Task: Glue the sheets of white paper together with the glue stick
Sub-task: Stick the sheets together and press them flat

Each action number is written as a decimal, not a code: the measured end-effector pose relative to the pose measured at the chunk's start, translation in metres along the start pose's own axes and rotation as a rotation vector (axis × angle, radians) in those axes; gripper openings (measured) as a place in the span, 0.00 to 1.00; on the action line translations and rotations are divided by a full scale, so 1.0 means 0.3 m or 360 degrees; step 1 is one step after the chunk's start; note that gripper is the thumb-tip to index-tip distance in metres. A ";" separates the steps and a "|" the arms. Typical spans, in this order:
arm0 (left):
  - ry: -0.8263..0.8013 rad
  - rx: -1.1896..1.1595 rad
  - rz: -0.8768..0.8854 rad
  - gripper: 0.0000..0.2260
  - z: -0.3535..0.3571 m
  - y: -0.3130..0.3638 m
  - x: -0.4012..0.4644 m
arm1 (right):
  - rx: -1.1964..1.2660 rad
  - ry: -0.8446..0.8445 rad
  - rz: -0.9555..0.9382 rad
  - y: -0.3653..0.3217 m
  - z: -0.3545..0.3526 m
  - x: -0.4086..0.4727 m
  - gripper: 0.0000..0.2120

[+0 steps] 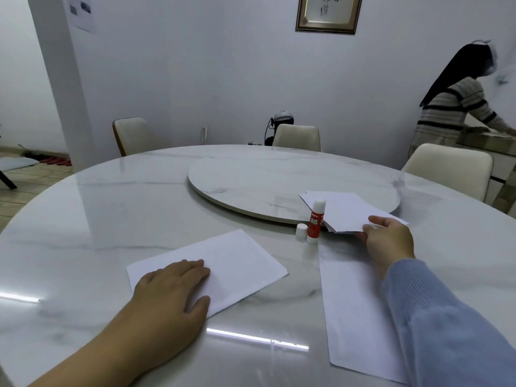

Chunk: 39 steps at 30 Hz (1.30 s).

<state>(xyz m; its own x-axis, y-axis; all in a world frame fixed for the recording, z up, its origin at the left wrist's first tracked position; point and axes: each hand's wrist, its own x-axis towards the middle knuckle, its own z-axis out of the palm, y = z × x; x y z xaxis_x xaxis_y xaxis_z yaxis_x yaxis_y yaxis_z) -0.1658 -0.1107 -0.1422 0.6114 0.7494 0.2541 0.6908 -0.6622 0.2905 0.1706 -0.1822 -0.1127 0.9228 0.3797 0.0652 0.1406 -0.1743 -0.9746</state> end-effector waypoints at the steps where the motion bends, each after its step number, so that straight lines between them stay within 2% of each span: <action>1: -0.0011 0.0010 0.0012 0.36 0.001 -0.002 0.000 | -0.0015 0.0010 -0.0010 0.004 0.004 0.003 0.16; 3: -0.0028 0.0036 0.0021 0.40 0.000 -0.001 -0.001 | -0.0038 0.0044 -0.0014 0.011 0.013 0.008 0.17; 13: -0.0069 0.0063 0.0029 0.41 -0.007 0.015 -0.006 | -0.0113 0.0269 -0.0044 0.015 0.037 0.005 0.20; 23: -0.0079 0.0071 0.0041 0.40 -0.004 0.012 -0.005 | -0.0162 0.0176 -0.0003 0.027 0.045 0.015 0.18; 31: -0.0078 0.0065 0.0043 0.40 -0.002 0.012 -0.005 | -0.0058 0.0126 -0.0039 0.032 0.044 0.027 0.14; 39: -0.0078 0.0057 0.0039 0.40 0.001 0.011 -0.007 | -0.0057 0.0188 -0.0106 0.014 0.040 0.006 0.15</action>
<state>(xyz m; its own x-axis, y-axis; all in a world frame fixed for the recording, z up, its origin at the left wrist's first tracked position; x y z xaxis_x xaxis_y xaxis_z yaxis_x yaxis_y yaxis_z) -0.1647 -0.1145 -0.1420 0.6457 0.7327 0.2151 0.6884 -0.6805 0.2513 0.1685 -0.1715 -0.1193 0.9464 0.2825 0.1564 0.2138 -0.1852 -0.9592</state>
